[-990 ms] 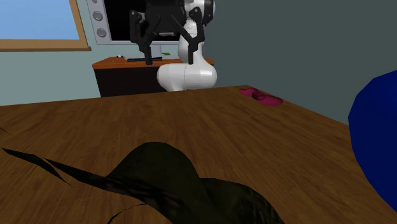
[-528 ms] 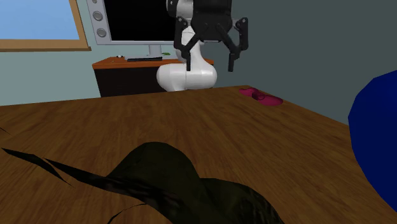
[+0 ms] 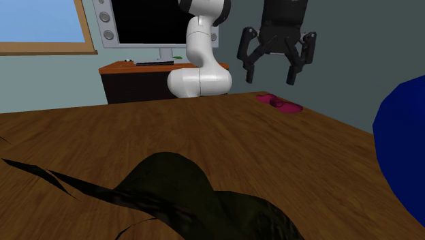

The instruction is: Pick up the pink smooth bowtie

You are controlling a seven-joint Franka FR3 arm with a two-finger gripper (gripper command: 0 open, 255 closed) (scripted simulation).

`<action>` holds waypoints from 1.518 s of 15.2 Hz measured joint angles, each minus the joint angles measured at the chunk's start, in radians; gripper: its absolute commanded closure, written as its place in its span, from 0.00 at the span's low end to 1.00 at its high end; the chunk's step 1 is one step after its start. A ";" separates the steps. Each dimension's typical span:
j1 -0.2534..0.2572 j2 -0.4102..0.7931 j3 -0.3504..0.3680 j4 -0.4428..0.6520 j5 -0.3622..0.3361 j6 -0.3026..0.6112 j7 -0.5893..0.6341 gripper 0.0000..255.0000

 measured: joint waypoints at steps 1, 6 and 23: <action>0.005 0.011 0.016 0.003 0.005 0.005 0.011 0.00; 0.013 0.026 0.042 -0.033 0.016 0.054 0.024 0.00; 0.014 0.027 0.047 -0.053 0.019 0.077 0.024 1.00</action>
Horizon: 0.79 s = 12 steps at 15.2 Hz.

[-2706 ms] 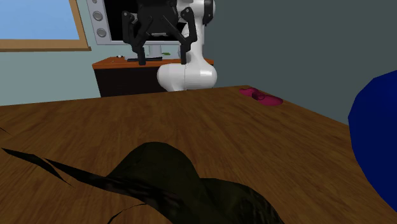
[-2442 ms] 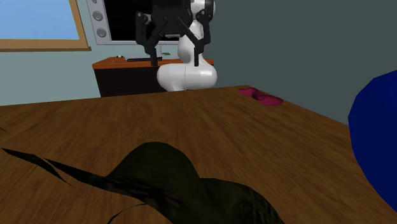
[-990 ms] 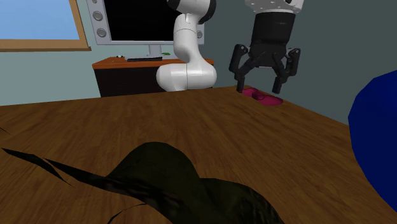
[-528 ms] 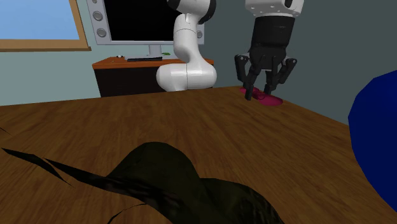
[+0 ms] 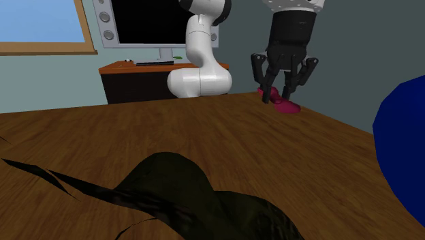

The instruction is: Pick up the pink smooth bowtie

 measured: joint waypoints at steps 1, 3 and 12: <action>-0.001 0.000 -0.001 0.012 -0.001 -0.012 0.001 1.00; -0.003 0.004 -0.005 0.042 -0.006 -0.038 0.001 1.00; -0.012 0.011 -0.027 0.163 -0.023 -0.153 -0.002 1.00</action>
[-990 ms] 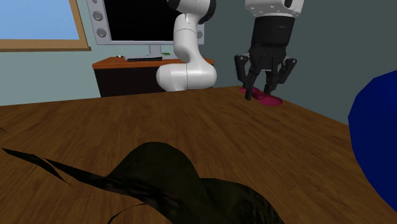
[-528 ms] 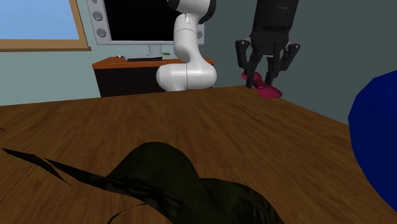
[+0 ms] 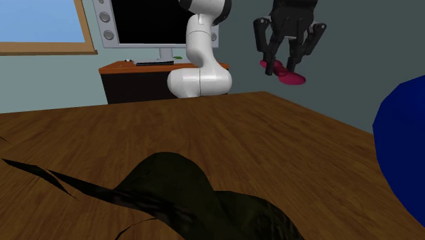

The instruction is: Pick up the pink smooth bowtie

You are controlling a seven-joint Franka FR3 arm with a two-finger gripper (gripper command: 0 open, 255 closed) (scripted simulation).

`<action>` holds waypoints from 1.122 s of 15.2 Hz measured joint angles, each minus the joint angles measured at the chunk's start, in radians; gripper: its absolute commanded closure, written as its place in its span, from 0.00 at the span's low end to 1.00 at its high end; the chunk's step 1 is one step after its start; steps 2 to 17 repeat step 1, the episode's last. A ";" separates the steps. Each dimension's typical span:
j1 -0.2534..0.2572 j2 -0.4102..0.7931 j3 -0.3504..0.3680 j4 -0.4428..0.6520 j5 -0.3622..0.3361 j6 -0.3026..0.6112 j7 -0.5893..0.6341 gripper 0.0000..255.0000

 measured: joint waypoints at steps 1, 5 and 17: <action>0.000 0.002 0.000 0.010 0.000 -0.007 0.002 1.00; 0.000 0.002 0.000 0.010 0.000 -0.007 0.002 1.00; 0.000 0.002 0.000 0.010 0.000 -0.007 0.002 1.00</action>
